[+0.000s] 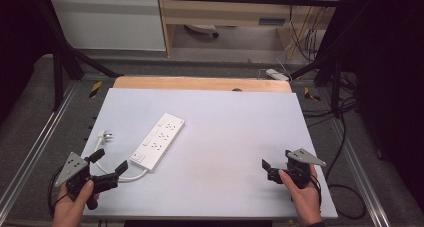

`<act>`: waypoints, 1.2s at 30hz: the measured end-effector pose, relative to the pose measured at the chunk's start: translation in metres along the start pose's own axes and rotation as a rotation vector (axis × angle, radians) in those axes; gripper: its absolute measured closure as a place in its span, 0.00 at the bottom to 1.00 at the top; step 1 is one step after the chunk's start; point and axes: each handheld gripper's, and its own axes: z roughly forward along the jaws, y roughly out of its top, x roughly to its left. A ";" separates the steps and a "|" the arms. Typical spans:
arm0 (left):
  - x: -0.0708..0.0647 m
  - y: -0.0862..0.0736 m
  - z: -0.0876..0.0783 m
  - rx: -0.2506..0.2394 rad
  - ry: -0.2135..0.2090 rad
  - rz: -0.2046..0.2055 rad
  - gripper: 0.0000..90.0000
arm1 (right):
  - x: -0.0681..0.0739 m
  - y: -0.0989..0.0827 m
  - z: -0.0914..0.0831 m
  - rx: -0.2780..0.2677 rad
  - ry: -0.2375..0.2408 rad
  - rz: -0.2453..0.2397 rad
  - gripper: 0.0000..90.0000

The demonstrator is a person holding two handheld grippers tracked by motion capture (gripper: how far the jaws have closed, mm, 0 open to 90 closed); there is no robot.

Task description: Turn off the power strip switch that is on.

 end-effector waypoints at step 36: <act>-0.023 0.046 0.004 -0.037 -0.055 0.030 0.06 | 0.000 0.004 -0.005 -0.050 0.014 0.016 0.03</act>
